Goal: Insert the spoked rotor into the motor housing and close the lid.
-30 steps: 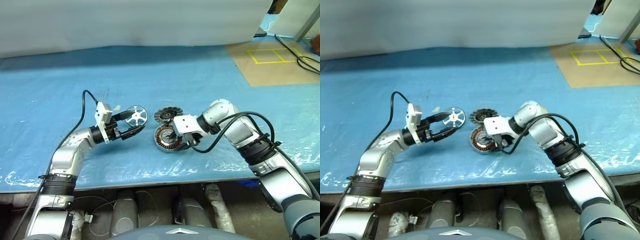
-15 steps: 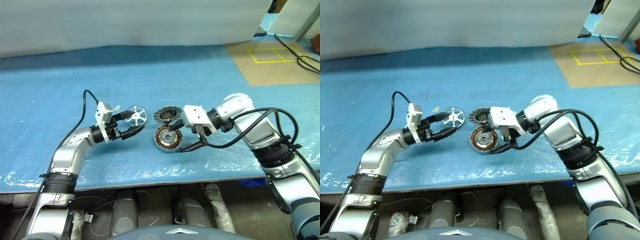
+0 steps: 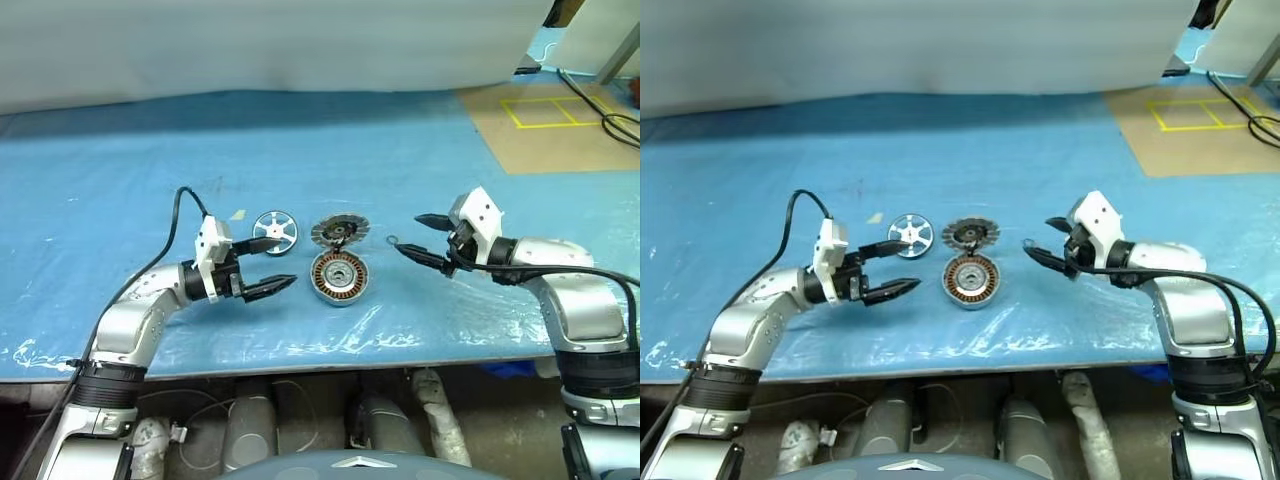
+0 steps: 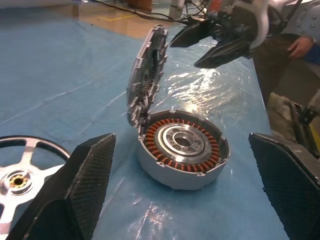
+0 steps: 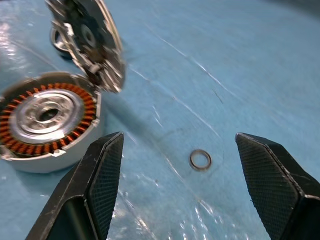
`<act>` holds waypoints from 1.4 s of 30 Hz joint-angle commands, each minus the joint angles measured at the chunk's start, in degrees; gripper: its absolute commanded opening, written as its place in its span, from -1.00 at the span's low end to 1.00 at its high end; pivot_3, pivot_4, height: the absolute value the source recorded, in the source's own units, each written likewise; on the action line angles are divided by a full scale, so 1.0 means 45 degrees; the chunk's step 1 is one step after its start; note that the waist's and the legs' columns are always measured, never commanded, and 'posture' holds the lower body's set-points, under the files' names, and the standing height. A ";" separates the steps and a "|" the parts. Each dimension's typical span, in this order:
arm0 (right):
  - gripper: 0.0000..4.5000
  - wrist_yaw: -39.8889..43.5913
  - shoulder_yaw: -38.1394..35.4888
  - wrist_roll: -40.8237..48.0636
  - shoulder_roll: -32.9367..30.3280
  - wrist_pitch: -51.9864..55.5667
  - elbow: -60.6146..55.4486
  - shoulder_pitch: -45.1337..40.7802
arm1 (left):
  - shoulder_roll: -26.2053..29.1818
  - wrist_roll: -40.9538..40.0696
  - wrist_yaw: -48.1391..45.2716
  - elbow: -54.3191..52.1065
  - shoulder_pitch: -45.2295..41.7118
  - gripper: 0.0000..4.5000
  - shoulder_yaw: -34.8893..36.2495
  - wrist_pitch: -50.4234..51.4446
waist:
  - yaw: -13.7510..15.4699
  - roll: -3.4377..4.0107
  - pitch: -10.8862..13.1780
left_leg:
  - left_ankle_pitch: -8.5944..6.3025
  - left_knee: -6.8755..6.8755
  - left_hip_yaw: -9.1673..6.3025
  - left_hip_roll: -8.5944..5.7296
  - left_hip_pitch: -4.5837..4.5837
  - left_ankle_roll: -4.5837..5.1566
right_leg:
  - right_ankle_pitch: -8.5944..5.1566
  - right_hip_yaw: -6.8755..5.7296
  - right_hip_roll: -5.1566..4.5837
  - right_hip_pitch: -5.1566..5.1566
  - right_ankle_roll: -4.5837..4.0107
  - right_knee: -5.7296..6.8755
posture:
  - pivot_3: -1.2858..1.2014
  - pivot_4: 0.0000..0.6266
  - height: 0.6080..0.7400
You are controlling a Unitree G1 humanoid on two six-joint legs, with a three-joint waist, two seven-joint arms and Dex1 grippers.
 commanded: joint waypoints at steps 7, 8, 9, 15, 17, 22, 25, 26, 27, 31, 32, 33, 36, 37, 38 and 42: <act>0.65 -0.2462 0.1255 -0.1151 0.1725 -0.2576 0.2703 -0.0525 | 0.0007 0.0188 -0.0018 -0.0317 -0.0339 1.00 -0.0507 -0.0205 | 0.0007 0.0003 0.0001 | 0.0008 -0.0001 0.0001 -0.0030 -0.0022 -0.0011 | -0.0001 0.0008 -0.0011 -0.0012 0.0004 -0.0004 | 0.03 -0.52 1.00; 0.65 -0.2516 0.1490 -0.1333 0.1741 -0.2867 0.2918 -0.0589 | -0.0026 0.0203 0.0063 -0.0316 -0.0332 1.00 -0.0501 -0.0209 | 0.0007 0.0003 0.0001 | 0.0008 -0.0002 0.0001 -0.0043 -0.0023 -0.0012 | -0.0003 0.0010 -0.0017 -0.0011 0.0009 -0.0005 | 0.03 -0.52 1.00; 0.65 -0.2673 0.1659 -0.1533 0.1765 -0.3107 0.3183 -0.0677 | -0.0045 0.0214 0.0120 -0.0318 -0.0332 1.00 -0.0502 -0.0210 | 0.0006 0.0003 0.0001 | 0.0008 -0.0002 0.0001 -0.0046 -0.0023 -0.0012 | -0.0004 0.0009 -0.0019 -0.0010 0.0012 -0.0005 | 0.03 -0.52 1.00; 0.65 -0.2725 0.1604 -0.1452 0.1782 -0.3583 0.4632 -0.1076 | -0.0050 0.0259 0.0318 -0.0340 -0.0370 1.00 -0.0456 -0.0202 | 0.0000 0.0003 0.0001 | 0.0008 -0.0004 -0.0002 -0.0044 -0.0016 -0.0011 | -0.0006 0.0009 -0.0018 -0.0003 0.0016 -0.0001 | 0.03 -0.52 1.00; 0.65 -0.2643 0.1530 -0.1340 0.1741 -0.3546 0.4947 -0.1109 | -0.0054 0.0273 0.0370 -0.0347 -0.0372 1.00 -0.0461 -0.0203 | 0.0000 0.0002 0.0000 | 0.0008 0.0001 -0.0002 -0.0048 -0.0010 -0.0011 | -0.0005 0.0009 -0.0020 0.0007 0.0016 -0.0001 | 0.03 -0.52 1.00; 0.39 -0.2485 0.1453 -0.1147 0.1520 -0.3447 0.5060 -0.0831 | -0.0072 0.0272 0.0487 -0.0348 -0.0371 1.00 -0.0475 -0.0221 | 0.0026 0.0002 0.0000 | 0.0007 0.0004 -0.0005 -0.0049 0.0022 -0.0010 | -0.0005 0.0008 -0.0021 0.0042 0.0016 -0.0001 | 0.03 -0.52 1.00; -0.04 -0.2506 0.1342 -0.1041 0.1399 -0.3393 0.5101 -0.0720 | -0.0104 0.0329 0.0459 -0.0202 -0.0345 1.00 -0.0517 -0.0340 | 0.0034 0.0001 0.0000 | 0.0007 0.0006 -0.0006 -0.0056 0.0028 -0.0009 | -0.0006 0.0006 -0.0029 0.0052 0.0017 -0.0003 | 0.03 -0.52 1.00; -0.20 -0.2496 0.1336 -0.1016 0.1356 -0.3401 0.5115 -0.0686 | -0.0109 0.0347 0.0442 -0.0165 -0.0338 1.00 -0.0529 -0.0372 | 0.0034 0.0001 0.0000 | 0.0007 0.0007 -0.0005 -0.0059 0.0031 -0.0009 | -0.0006 0.0006 -0.0032 0.0056 0.0017 -0.0004 | 0.03 -0.52 1.00; -0.34 -0.2485 0.1341 -0.0992 0.1327 -0.3393 0.5116 -0.0662 | -0.0113 0.0361 0.0429 -0.0133 -0.0340 1.00 -0.0535 -0.0396 | 0.0035 0.0001 -0.0001 | 0.0007 0.0008 -0.0006 -0.0061 0.0035 -0.0009 | -0.0006 0.0006 -0.0035 0.0061 0.0017 -0.0005 | 0.03 -0.52 1.00; -0.75 -0.2542 0.1349 -0.0986 0.1281 -0.3335 0.5100 -0.0612 | -0.0142 0.0415 0.0353 0.0094 -0.0454 1.00 -0.0567 -0.0521 | 0.0031 0.0001 -0.0001 | 0.0007 0.0005 -0.0006 -0.0060 0.0050 -0.0009 | -0.0007 0.0006 -0.0034 0.0068 0.0018 -0.0006 | 0.03 -0.52 1.00; -0.75 -0.2540 0.1330 -0.0958 0.1284 -0.3311 0.5093 -0.0608 | -0.0157 0.0431 0.0334 0.0146 -0.0475 1.00 -0.0576 -0.0554 | 0.0031 0.0001 -0.0001 | 0.0007 0.0004 -0.0006 -0.0060 0.0051 -0.0009 | -0.0007 0.0007 -0.0034 0.0068 0.0019 -0.0006 | 0.03 -0.52 1.00; -0.75 -0.2550 0.1323 -0.0956 0.1277 -0.3302 0.5094 -0.0605 | -0.0178 0.0457 0.0308 0.0219 -0.0492 1.00 -0.0591 -0.0607 | 0.0031 0.0001 -0.0001 | 0.0007 0.0003 -0.0006 -0.0060 0.0051 -0.0009 | -0.0007 0.0006 -0.0034 0.0068 0.0019 -0.0006 | 0.03 -0.52 1.00; -0.75 -0.2576 0.1325 -0.0973 0.1270 -0.3344 0.5129 -0.0592 | -0.0226 0.0555 0.0216 0.0453 -0.0507 1.00 -0.0618 -0.0799 | 0.0031 0.0000 -0.0001 | 0.0007 0.0005 -0.0006 -0.0061 0.0051 -0.0008 | -0.0007 0.0007 -0.0035 0.0070 0.0019 -0.0007 | 0.03 -0.52 1.00; -0.75 -0.2582 0.1325 -0.0974 0.1273 -0.3358 0.5134 -0.0593 | -0.0232 0.0576 0.0191 0.0496 -0.0512 1.00 -0.0616 -0.0837 | 0.0031 0.0000 -0.0001 | 0.0007 0.0005 -0.0006 -0.0061 0.0051 -0.0008 | -0.0007 0.0007 -0.0035 0.0070 0.0019 -0.0007 | 0.03 -0.52 1.00; -0.75 -0.2550 0.1311 -0.0929 0.1297 -0.3408 0.5107 -0.0594 | -0.0222 0.0570 0.0160 0.0502 -0.0514 1.00 -0.0604 -0.0841 | 0.0031 0.0000 -0.0001 | 0.0007 0.0005 -0.0006 -0.0061 0.0051 -0.0008 | -0.0008 0.0007 -0.0035 0.0070 0.0019 -0.0007 | 0.03 -0.52 1.00; -0.75 -0.2333 0.1307 -0.0689 0.1254 -0.3192 0.4442 -0.0448 | -0.0198 0.0526 0.0072 0.0470 -0.0513 1.00 -0.0549 -0.0809 | 0.0036 0.0000 -0.0001 | 0.0006 0.0004 -0.0006 -0.0061 0.0050 -0.0008 | -0.0008 0.0007 -0.0035 0.0070 0.0020 -0.0008 | 0.03 -0.52 1.00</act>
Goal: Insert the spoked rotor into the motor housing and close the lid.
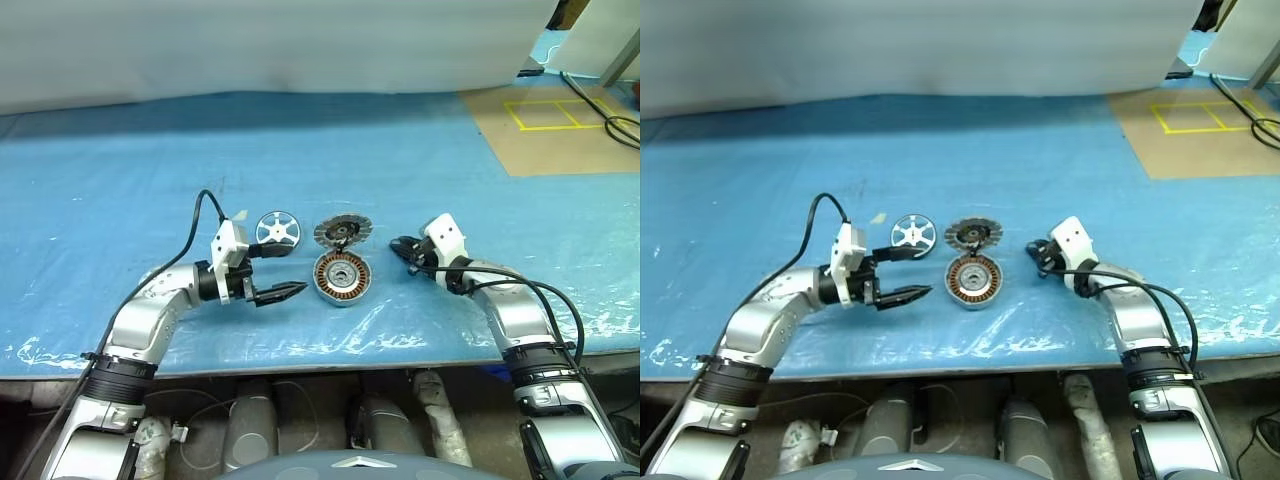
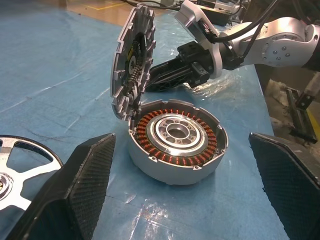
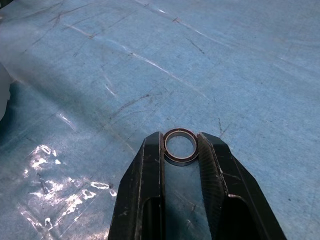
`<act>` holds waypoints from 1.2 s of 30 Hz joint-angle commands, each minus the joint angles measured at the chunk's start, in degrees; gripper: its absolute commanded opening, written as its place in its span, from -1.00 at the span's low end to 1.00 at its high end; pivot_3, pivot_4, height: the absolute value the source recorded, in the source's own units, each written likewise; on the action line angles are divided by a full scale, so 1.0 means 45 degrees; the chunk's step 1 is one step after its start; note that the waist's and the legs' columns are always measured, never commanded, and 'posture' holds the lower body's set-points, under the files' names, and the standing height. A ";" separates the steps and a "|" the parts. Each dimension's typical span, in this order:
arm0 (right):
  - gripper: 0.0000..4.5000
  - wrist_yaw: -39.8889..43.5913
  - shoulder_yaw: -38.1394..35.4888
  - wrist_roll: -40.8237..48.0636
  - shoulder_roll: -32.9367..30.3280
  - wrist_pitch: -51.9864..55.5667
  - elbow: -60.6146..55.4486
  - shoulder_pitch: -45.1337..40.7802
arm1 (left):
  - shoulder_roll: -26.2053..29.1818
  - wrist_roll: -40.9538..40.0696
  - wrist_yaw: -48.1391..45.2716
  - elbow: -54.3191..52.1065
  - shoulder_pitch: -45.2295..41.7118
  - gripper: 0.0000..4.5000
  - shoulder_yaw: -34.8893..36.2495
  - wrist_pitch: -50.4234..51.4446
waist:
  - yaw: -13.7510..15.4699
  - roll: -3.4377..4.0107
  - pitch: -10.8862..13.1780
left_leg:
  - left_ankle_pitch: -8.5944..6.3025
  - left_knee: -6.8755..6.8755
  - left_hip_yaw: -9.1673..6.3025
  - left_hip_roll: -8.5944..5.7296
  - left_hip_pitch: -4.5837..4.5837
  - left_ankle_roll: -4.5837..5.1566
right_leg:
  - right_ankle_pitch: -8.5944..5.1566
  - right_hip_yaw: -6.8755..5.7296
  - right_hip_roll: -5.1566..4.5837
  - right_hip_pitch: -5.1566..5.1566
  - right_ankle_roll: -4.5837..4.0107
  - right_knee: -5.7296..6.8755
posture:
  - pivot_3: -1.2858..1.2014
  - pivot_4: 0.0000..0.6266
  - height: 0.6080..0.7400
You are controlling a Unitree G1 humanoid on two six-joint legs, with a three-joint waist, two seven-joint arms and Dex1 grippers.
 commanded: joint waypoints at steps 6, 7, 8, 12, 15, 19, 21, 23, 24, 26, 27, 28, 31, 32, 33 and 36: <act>-0.75 0.0505 -0.0523 0.1171 -0.0617 0.2071 -0.3649 0.1139 | 0.0125 -0.0090 -0.0207 -0.0208 -0.0163 1.00 0.0161 -0.0169 | 0.0023 0.0004 0.0002 | 0.0000 -0.0019 -0.0001 0.0001 -0.0012 0.0000 | -0.0003 -0.0001 0.0004 -0.0010 0.0005 -0.0024 | 0.03 -0.52 1.00; -0.75 0.0854 -0.0639 0.1746 -0.0840 0.2752 -0.4695 0.1420 | 0.0142 -0.0084 -0.0220 -0.0220 -0.0160 1.00 0.0159 -0.0171 | 0.0046 0.0006 0.0003 | 0.0000 -0.0028 -0.0001 -0.0002 -0.0030 0.0000 | -0.0006 -0.0004 0.0003 -0.0023 0.0010 -0.0028 | 0.03 -0.52 1.00; -0.75 0.1187 -0.0709 0.2301 -0.1070 0.3402 -0.5616 0.1634 | 0.0166 -0.0081 -0.0246 -0.0230 -0.0148 1.00 0.0150 -0.0171 | 0.0044 0.0006 0.0004 | 0.0000 -0.0035 -0.0002 -0.0001 -0.0040 0.0000 | -0.0010 -0.0006 0.0004 -0.0029 0.0017 -0.0034 | 0.03 -0.52 1.00; -0.75 0.2178 -0.0751 0.4208 -0.1895 0.5461 -0.8051 0.1698 | 0.0268 0.0011 -0.0439 -0.0201 -0.0138 1.00 -0.0006 -0.0240 | -0.0002 0.0005 0.0003 | -0.0002 -0.0046 -0.0005 -0.0001 -0.0041 0.0002 | -0.0008 -0.0005 0.0008 -0.0029 0.0025 -0.0057 | 0.03 -0.52 1.00; -0.75 0.2548 -0.0292 0.4739 -0.2200 0.6024 -0.8697 0.1358 | 0.0202 0.0075 -0.0551 -0.0045 -0.0278 1.00 -0.0072 -0.0316 | 0.0027 0.0005 0.0003 | -0.0003 -0.0049 -0.0013 0.0009 -0.0031 0.0003 | -0.0011 -0.0017 0.0011 -0.0018 0.0023 -0.0057 | 0.03 -0.52 1.00; -0.75 0.2949 0.0659 0.4729 -0.2292 0.6243 -0.8703 0.0841 | 0.0173 0.0086 -0.0744 -0.0015 -0.0397 1.00 -0.0133 -0.0413 | 0.0030 0.0005 0.0003 | -0.0001 -0.0040 -0.0013 0.0000 -0.0035 0.0001 | -0.0011 -0.0015 0.0002 -0.0013 0.0024 -0.0065 | 0.03 -0.52 1.00; -0.75 0.3154 0.1185 0.4463 -0.2290 0.6017 -0.8359 0.0626 | 0.0212 0.0073 -0.0881 -0.0091 -0.0354 1.00 -0.0159 -0.0439 | 0.0028 0.0005 0.0003 | 0.0000 -0.0039 -0.0013 -0.0003 -0.0036 -0.0001 | -0.0011 -0.0015 0.0000 -0.0013 0.0024 -0.0066 | 0.03 -0.52 1.00; -0.75 0.3317 0.1642 0.4221 -0.2225 0.5781 -0.7907 0.0374 | 0.0343 0.0115 -0.1144 -0.0300 -0.0198 1.00 -0.0258 -0.0570 | 0.0022 0.0005 0.0003 | 0.0000 -0.0041 -0.0013 -0.0001 -0.0039 -0.0002 | -0.0011 -0.0014 0.0002 -0.0015 0.0024 -0.0069 | 0.03 -0.52 1.00; -0.75 0.3359 0.1818 0.4106 -0.2167 0.5657 -0.7647 0.0246 | 0.0417 0.0166 -0.1275 -0.0411 -0.0114 1.00 -0.0326 -0.0670 | 0.0011 0.0005 0.0003 | 0.0000 -0.0042 -0.0013 -0.0001 -0.0041 -0.0002 | -0.0010 -0.0015 0.0002 -0.0018 0.0024 -0.0069 | 0.03 -0.52 1.00; -0.75 0.3397 0.2160 0.3753 -0.2051 0.5260 -0.7040 -0.0071 | 0.0561 0.0282 -0.1509 -0.0628 0.0074 1.00 -0.0464 -0.0904 | 0.0000 0.0005 0.0003 | 0.0001 -0.0044 -0.0013 -0.0001 -0.0046 -0.0003 | -0.0010 -0.0015 0.0003 -0.0021 0.0024 -0.0069 | 0.03 -0.52 1.00; -0.75 0.3422 0.2239 0.3682 -0.1959 0.5141 -0.6779 -0.0236 | 0.0639 0.0337 -0.1612 -0.0722 0.0171 1.00 -0.0521 -0.1028 | -0.0002 0.0005 0.0003 | 0.0001 -0.0044 -0.0013 0.0000 -0.0046 -0.0003 | -0.0010 -0.0016 0.0003 -0.0021 0.0025 -0.0069 | 0.03 -0.52 1.00; -0.75 0.3434 0.2296 0.3611 -0.1873 0.5030 -0.6562 -0.0369 | 0.0701 0.0414 -0.1694 -0.0785 0.0255 1.00 -0.0562 -0.1214 | 0.0002 0.0005 0.0003 | 0.0001 -0.0044 -0.0013 -0.0001 -0.0048 -0.0003 | -0.0010 -0.0016 0.0003 -0.0023 0.0025 -0.0069 | 0.03 -0.52 1.00; -0.75 0.3473 0.2604 0.3170 -0.1706 0.4512 -0.5955 -0.0579 | 0.0784 0.0677 -0.1828 -0.0716 0.0400 1.00 -0.0605 -0.1885 | 0.0007 0.0005 0.0002 | 0.0001 -0.0040 -0.0013 0.0000 -0.0047 -0.0003 | -0.0010 -0.0017 0.0003 -0.0023 0.0025 -0.0061 | 0.03 -0.52 1.00; -0.75 0.3411 0.2713 0.2995 -0.1597 0.4322 -0.5693 -0.0645 | 0.0753 0.0709 -0.1823 -0.0685 0.0428 1.00 -0.0569 -0.2092 | 0.0006 0.0004 0.0002 | 0.0001 -0.0039 -0.0013 0.0000 -0.0048 -0.0003 | -0.0010 -0.0017 0.0003 -0.0023 0.0024 -0.0061 | 0.03 -0.52 1.00; -0.75 0.3386 0.2800 0.2861 -0.1514 0.4160 -0.5493 -0.0690 | 0.0722 0.0720 -0.1803 -0.0676 0.0453 1.00 -0.0543 -0.2228 | 0.0015 0.0004 0.0002 | 0.0001 -0.0037 -0.0013 0.0000 -0.0044 -0.0003 | -0.0010 -0.0017 0.0002 -0.0017 0.0024 -0.0061 | 0.03 -0.52 1.00; -0.75 0.3485 0.3026 0.2591 -0.1386 0.3864 -0.5230 -0.0762 | 0.0679 0.0725 -0.1728 -0.0675 0.0511 1.00 -0.0542 -0.2410 | 0.0013 0.0004 0.0002 | 0.0001 -0.0030 -0.0013 -0.0001 -0.0048 -0.0002 | -0.0010 -0.0018 0.0000 -0.0019 0.0024 -0.0053 | 0.03 -0.52 1.00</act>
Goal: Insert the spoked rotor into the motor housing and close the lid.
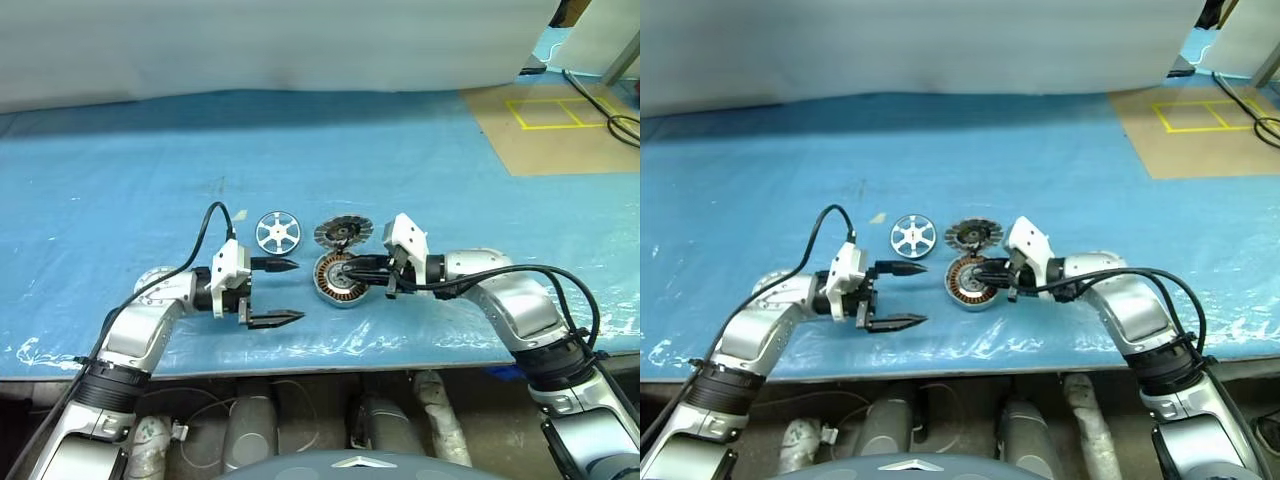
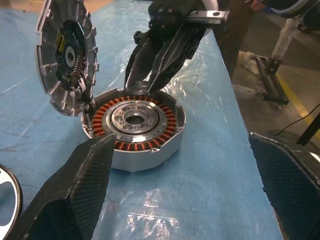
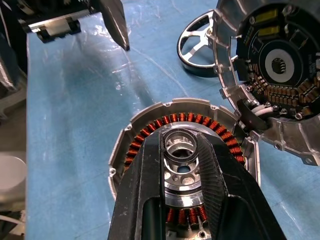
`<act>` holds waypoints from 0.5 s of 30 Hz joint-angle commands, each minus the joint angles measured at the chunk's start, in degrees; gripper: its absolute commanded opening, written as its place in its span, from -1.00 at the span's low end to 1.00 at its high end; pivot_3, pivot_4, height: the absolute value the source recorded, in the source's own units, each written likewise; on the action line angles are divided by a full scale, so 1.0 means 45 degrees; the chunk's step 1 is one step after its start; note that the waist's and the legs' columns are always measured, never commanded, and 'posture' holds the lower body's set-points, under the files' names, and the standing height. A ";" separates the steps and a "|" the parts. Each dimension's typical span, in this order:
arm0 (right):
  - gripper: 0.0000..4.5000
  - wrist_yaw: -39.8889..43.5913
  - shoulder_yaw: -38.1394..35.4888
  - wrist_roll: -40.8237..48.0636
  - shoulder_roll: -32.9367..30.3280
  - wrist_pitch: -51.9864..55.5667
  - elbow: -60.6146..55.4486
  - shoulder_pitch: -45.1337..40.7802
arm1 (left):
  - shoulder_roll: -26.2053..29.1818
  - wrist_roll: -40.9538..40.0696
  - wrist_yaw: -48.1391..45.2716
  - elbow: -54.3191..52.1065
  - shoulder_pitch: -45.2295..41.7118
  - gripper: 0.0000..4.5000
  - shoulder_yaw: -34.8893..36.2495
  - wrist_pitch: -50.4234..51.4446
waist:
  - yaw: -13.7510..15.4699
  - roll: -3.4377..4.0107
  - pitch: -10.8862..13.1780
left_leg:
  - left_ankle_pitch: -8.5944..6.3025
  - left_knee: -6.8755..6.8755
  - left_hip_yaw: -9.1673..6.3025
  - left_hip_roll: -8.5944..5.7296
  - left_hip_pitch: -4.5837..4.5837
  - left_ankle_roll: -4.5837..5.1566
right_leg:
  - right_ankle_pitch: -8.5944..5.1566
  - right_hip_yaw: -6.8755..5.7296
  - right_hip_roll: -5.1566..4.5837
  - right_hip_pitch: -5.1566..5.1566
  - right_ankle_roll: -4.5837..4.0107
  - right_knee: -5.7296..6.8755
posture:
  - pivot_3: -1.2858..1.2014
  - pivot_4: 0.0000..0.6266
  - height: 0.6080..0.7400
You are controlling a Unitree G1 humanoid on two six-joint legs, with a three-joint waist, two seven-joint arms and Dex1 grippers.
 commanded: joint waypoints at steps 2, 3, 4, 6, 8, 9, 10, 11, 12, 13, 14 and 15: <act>-0.75 0.0193 0.0282 -0.0363 0.0128 -0.0590 0.0066 -0.0206 | -0.0020 0.0047 0.0046 -0.0356 0.0098 1.00 0.0009 -0.0498 | -0.0005 0.0000 0.0000 | 0.0000 0.0002 0.0000 0.0001 0.0000 0.0000 | 0.0000 0.0000 0.0001 -0.0002 0.0000 0.0006 | 0.03 -0.52 1.00; -0.75 0.0189 0.0366 -0.0471 0.0179 -0.0689 0.0181 -0.0200 | -0.0050 0.0082 0.0062 -0.0326 0.0123 1.00 -0.0030 -0.0553 | -0.0007 0.0000 0.0000 | 0.0000 0.0002 0.0000 0.0002 0.0001 0.0001 | 0.0000 0.0000 0.0002 -0.0002 -0.0001 0.0007 | 0.03 -0.52 1.00; -0.75 0.0165 0.0438 -0.0604 0.0219 -0.0813 0.0312 -0.0196 | -0.0078 0.0105 0.0071 -0.0307 0.0140 1.00 -0.0067 -0.0589 | -0.0006 0.0000 0.0000 | 0.0000 0.0003 0.0000 0.0002 0.0003 0.0000 | 0.0000 0.0000 0.0002 -0.0001 -0.0001 0.0010 | 0.03 -0.52 1.00; -0.75 0.0013 0.0483 -0.0877 0.0351 -0.1103 0.0613 -0.0247 | -0.0142 0.0165 0.0078 -0.0217 0.0133 1.00 -0.0133 -0.0672 | -0.0007 0.0000 0.0000 | 0.0000 0.0005 0.0000 0.0003 0.0005 0.0001 | 0.0000 0.0000 0.0002 -0.0001 -0.0001 0.0014 | 0.03 -0.52 1.00; -0.75 -0.0026 0.0418 -0.0963 0.0446 -0.1223 0.0726 -0.0303 | -0.0197 0.0209 0.0079 -0.0109 0.0086 1.00 -0.0150 -0.0743 | -0.0008 0.0000 0.0000 | 0.0000 0.0010 0.0000 0.0003 0.0008 0.0001 | 0.0000 0.0001 0.0001 0.0000 -0.0001 0.0021 | 0.03 -0.52 1.00; -0.75 -0.0011 0.0398 -0.1001 0.0463 -0.1251 0.0750 -0.0320 | -0.0226 0.0202 0.0084 -0.0034 0.0044 1.00 -0.0134 -0.0755 | -0.0010 0.0000 0.0000 | 0.0000 0.0013 0.0001 0.0003 0.0009 0.0001 | 0.0000 0.0002 0.0001 -0.0001 -0.0001 0.0025 | 0.03 -0.52 1.00; -0.75 -0.0022 0.0401 -0.1093 0.0469 -0.1339 0.0812 -0.0327 | -0.0249 0.0216 0.0073 0.0054 0.0003 1.00 -0.0132 -0.0786 | -0.0008 0.0000 0.0000 | 0.0000 0.0015 0.0001 0.0002 0.0009 0.0001 | 0.0000 0.0002 0.0001 -0.0001 -0.0001 0.0029 | 0.03 -0.52 1.00; -0.75 -0.0055 0.0401 -0.1174 0.0500 -0.1401 0.0884 -0.0326 | -0.0267 0.0247 0.0049 0.0156 -0.0023 1.00 -0.0136 -0.0843 | -0.0008 0.0000 0.0000 | 0.0000 0.0016 0.0000 0.0003 0.0010 0.0001 | 0.0000 0.0002 0.0001 -0.0001 -0.0001 0.0032 | 0.03 -0.52 1.00; -0.75 -0.0082 0.0402 -0.1249 0.0528 -0.1451 0.0939 -0.0320 | -0.0281 0.0279 0.0027 0.0233 -0.0039 1.00 -0.0142 -0.0901 | -0.0008 0.0000 0.0000 | 0.0000 0.0019 0.0000 0.0004 0.0010 0.0001 | 0.0000 0.0002 0.0001 -0.0001 -0.0002 0.0035 | 0.03 -0.52 1.00; -0.75 -0.0102 0.0417 -0.1334 0.0543 -0.1510 0.0977 -0.0310 | -0.0291 0.0299 0.0009 0.0282 -0.0048 1.00 -0.0147 -0.0940 | -0.0009 0.0000 0.0000 | 0.0000 0.0022 0.0001 0.0004 0.0010 0.0001 | 0.0000 0.0003 0.0001 -0.0001 -0.0001 0.0038 | 0.03 -0.52 1.00; -0.75 -0.0080 0.0467 -0.1446 0.0514 -0.1593 0.0973 -0.0289 | -0.0300 0.0307 -0.0002 0.0306 -0.0054 1.00 -0.0146 -0.0959 | -0.0009 0.0000 0.0000 | 0.0000 0.0024 0.0001 0.0004 0.0010 0.0001 | 0.0000 0.0003 0.0001 -0.0001 -0.0002 0.0040 | 0.03 -0.52 1.00; -0.75 -0.0033 0.0489 -0.1509 0.0481 -0.1653 0.0957 -0.0258 | -0.0314 0.0315 0.0002 0.0323 -0.0065 1.00 -0.0153 -0.0968 | -0.0006 0.0000 0.0000 | 0.0000 0.0025 0.0001 0.0004 0.0010 0.0001 | 0.0000 0.0003 0.0001 -0.0001 -0.0002 0.0041 | 0.03 -0.52 1.00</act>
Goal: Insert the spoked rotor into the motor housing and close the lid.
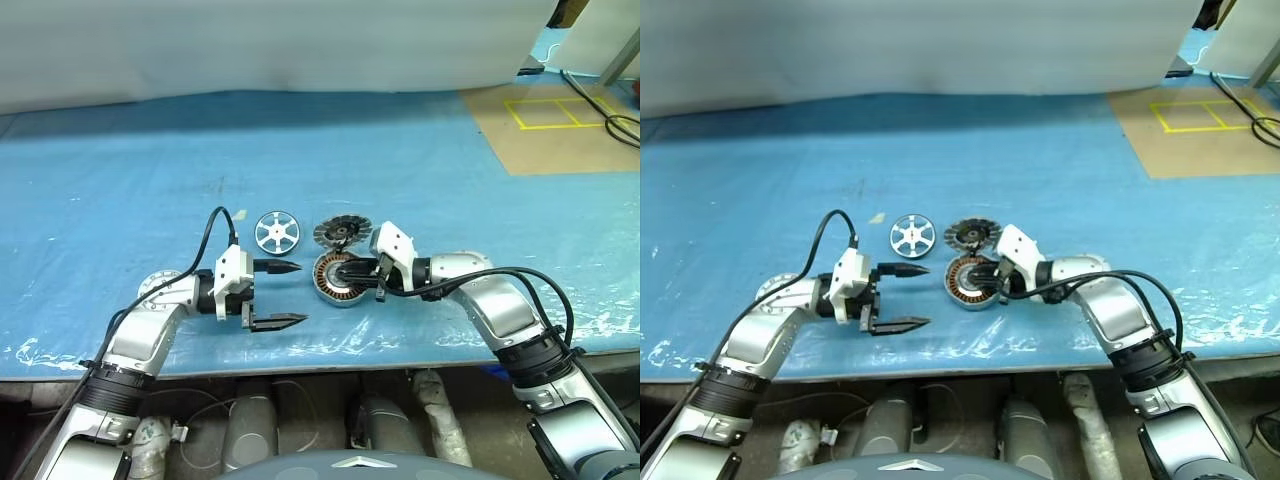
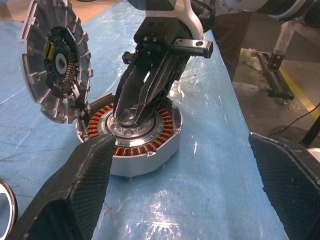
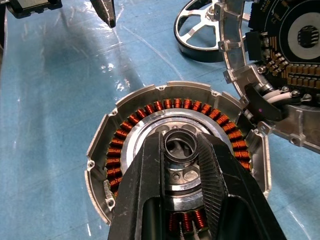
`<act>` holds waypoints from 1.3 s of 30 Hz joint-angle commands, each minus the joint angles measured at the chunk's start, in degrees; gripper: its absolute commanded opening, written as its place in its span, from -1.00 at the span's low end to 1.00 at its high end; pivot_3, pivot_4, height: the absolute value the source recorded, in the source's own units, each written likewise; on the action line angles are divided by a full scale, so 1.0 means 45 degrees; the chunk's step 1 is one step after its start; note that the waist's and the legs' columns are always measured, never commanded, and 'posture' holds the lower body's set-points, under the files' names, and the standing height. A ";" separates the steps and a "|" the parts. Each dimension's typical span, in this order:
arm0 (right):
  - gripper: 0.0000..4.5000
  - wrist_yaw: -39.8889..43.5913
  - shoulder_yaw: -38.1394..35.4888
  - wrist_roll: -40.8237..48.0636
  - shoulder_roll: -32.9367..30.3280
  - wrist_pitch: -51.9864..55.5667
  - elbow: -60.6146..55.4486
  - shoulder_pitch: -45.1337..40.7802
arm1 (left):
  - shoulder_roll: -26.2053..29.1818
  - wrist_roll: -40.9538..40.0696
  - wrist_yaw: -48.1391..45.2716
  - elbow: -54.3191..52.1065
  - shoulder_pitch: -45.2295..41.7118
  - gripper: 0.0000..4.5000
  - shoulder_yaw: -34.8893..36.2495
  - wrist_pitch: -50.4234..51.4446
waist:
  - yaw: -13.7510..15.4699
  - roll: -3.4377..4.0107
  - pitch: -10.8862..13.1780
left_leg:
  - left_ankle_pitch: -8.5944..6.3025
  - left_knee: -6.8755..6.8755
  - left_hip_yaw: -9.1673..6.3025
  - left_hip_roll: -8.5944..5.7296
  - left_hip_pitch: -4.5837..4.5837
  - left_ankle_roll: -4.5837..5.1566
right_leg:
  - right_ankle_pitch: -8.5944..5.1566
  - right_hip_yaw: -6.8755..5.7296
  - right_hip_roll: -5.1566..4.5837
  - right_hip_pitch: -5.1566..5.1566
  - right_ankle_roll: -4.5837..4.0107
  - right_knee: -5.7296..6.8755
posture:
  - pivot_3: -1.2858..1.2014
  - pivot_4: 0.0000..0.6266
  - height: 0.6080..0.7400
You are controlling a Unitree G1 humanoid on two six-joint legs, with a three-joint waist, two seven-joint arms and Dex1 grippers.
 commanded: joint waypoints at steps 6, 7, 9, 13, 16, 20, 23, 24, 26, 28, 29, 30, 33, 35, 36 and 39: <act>-0.75 0.0162 -0.0032 -0.0323 -0.0096 -0.0386 -0.0115 0.0043 | -0.0060 -0.0011 -0.0020 0.0006 -0.0164 1.00 -0.0043 -0.0317 | 0.0003 0.0000 0.0000 | 0.0000 0.0007 0.0000 0.0001 0.0002 0.0001 | 0.0000 0.0001 -0.0001 0.0001 0.0000 0.0011 | 0.03 -0.52 1.00; -0.75 0.0178 0.0018 -0.0394 -0.0110 -0.0439 -0.0078 0.0043 | -0.0063 -0.0003 -0.0009 0.0006 -0.0171 1.00 -0.0051 -0.0311 | 0.0003 0.0000 0.0000 | 0.0000 0.0008 0.0000 0.0001 0.0002 0.0001 | 0.0000 0.0001 -0.0001 0.0001 -0.0001 0.0012 | 0.03 -0.52 1.00; -0.75 0.0210 0.0069 -0.0493 -0.0104 -0.0518 0.0001 0.0043 | -0.0068 -0.0006 0.0012 -0.0012 -0.0185 1.00 -0.0057 -0.0281 | 0.0003 0.0000 0.0000 | 0.0000 0.0011 0.0000 0.0001 0.0002 0.0001 | 0.0000 0.0001 -0.0001 0.0001 -0.0001 0.0015 | 0.03 -0.52 1.00; -0.75 0.0290 0.0173 -0.0679 -0.0072 -0.0627 0.0098 0.0069 | -0.0036 -0.0001 0.0058 -0.0026 -0.0179 1.00 -0.0061 -0.0272 | 0.0002 0.0000 0.0000 | 0.0000 0.0020 -0.0001 0.0002 0.0003 0.0001 | 0.0000 0.0001 -0.0002 0.0001 -0.0001 0.0025 | 0.03 -0.52 1.00; -0.75 0.0347 0.0232 -0.0731 -0.0051 -0.0651 0.0056 0.0109 | -0.0008 0.0003 0.0060 -0.0005 -0.0177 1.00 -0.0048 -0.0281 | 0.0003 0.0000 -0.0001 | -0.0001 0.0024 -0.0001 0.0003 0.0007 0.0001 | -0.0001 0.0002 -0.0001 0.0002 -0.0001 0.0033 | 0.03 -0.52 1.00; -0.75 0.0432 0.0263 -0.0834 -0.0035 -0.0738 0.0123 0.0158 | -0.0011 0.0037 0.0074 0.0066 -0.0198 1.00 -0.0063 -0.0308 | 0.0003 0.0000 -0.0001 | -0.0001 0.0025 -0.0001 0.0004 0.0011 0.0002 | -0.0001 0.0004 -0.0001 0.0004 -0.0002 0.0035 | 0.03 -0.52 1.00; -0.75 0.0485 0.0320 -0.0936 -0.0091 -0.0803 0.0151 0.0205 | -0.0007 0.0059 0.0074 0.0108 -0.0192 1.00 -0.0068 -0.0344 | 0.0003 0.0000 -0.0002 | -0.0001 0.0026 -0.0001 0.0004 0.0011 0.0002 | -0.0001 0.0004 -0.0001 0.0004 -0.0002 0.0035 | 0.03 -0.52 1.00; -0.75 0.0482 0.0328 -0.0959 -0.0097 -0.0827 0.0166 0.0213 | -0.0008 0.0063 0.0075 0.0115 -0.0191 1.00 -0.0071 -0.0353 | 0.0003 0.0000 -0.0002 | -0.0001 0.0025 -0.0001 0.0004 0.0011 0.0002 | -0.0001 0.0005 -0.0001 0.0004 -0.0002 0.0035 | 0.03 -0.52 1.00; -0.75 0.0438 0.0374 -0.1067 -0.0083 -0.0927 0.0243 0.0194 | -0.0018 0.0083 0.0071 0.0159 -0.0209 1.00 -0.0084 -0.0374 | 0.0003 0.0000 -0.0002 | -0.0001 0.0025 -0.0001 0.0003 0.0011 0.0002 | -0.0001 0.0005 -0.0001 0.0004 -0.0002 0.0035 | 0.03 -0.52 1.00; -0.75 0.0391 0.0423 -0.1159 -0.0057 -0.0998 0.0304 0.0178 | -0.0022 0.0111 0.0067 0.0187 -0.0222 1.00 -0.0095 -0.0400 | 0.0001 0.0000 -0.0002 | -0.0001 0.0025 -0.0001 0.0003 0.0012 0.0002 | -0.0001 0.0005 -0.0001 0.0004 -0.0002 0.0036 | 0.03 -0.52 1.00; -0.75 0.0390 0.0439 -0.1186 -0.0063 -0.1026 0.0326 0.0183 | -0.0021 0.0115 0.0064 0.0190 -0.0225 1.00 -0.0096 -0.0407 | 0.0002 0.0000 -0.0003 | -0.0001 0.0026 -0.0001 0.0004 0.0013 0.0002 | -0.0001 0.0005 -0.0001 0.0005 -0.0002 0.0036 | 0.03 -0.52 1.00; -0.75 0.0390 0.0448 -0.1207 -0.0074 -0.1058 0.0349 0.0190 | -0.0022 0.0118 0.0062 0.0194 -0.0228 1.00 -0.0094 -0.0412 | 0.0002 0.0000 -0.0003 | -0.0001 0.0025 -0.0001 0.0003 0.0017 0.0002 | -0.0002 0.0005 -0.0001 0.0008 -0.0002 0.0036 | 0.03 -0.52 1.00; -0.75 0.0361 0.0456 -0.1336 -0.0148 -0.1197 0.0512 0.0198 | -0.0034 0.0152 0.0056 0.0245 -0.0259 1.00 -0.0091 -0.0438 | 0.0001 0.0000 -0.0003 | -0.0001 0.0025 -0.0001 0.0004 0.0034 0.0002 | -0.0002 0.0006 -0.0001 0.0021 -0.0002 0.0036 | 0.03 -0.52 1.00; -0.75 0.0391 0.0496 -0.1425 -0.0207 -0.1361 0.0579 0.0226 | -0.0042 0.0171 0.0051 0.0252 -0.0268 1.00 -0.0091 -0.0436 | 0.0002 0.0000 -0.0004 | -0.0001 0.0025 -0.0001 0.0004 0.0038 0.0002 | -0.0002 0.0007 -0.0001 0.0024 -0.0002 0.0036 | 0.03 -0.52 1.00; -0.75 0.0411 0.0514 -0.1456 -0.0217 -0.1481 0.0611 0.0241 | -0.0049 0.0171 0.0050 0.0251 -0.0272 1.00 -0.0089 -0.0427 | 0.0002 0.0000 -0.0004 | -0.0001 0.0025 -0.0001 0.0004 0.0040 0.0002 | -0.0002 0.0007 -0.0001 0.0026 -0.0003 0.0036 | 0.03 -0.52 1.00; -0.30 0.0215 0.0413 -0.1354 -0.0050 -0.1270 0.0623 0.0214 | -0.0059 0.0175 0.0049 0.0232 -0.0261 1.00 -0.0094 -0.0409 | 0.0002 -0.0001 -0.0004 | -0.0002 0.0025 -0.0001 0.0002 0.0049 0.0002 | -0.0002 0.0009 -0.0003 0.0033 -0.0003 0.0036 | 0.03 -0.52 1.00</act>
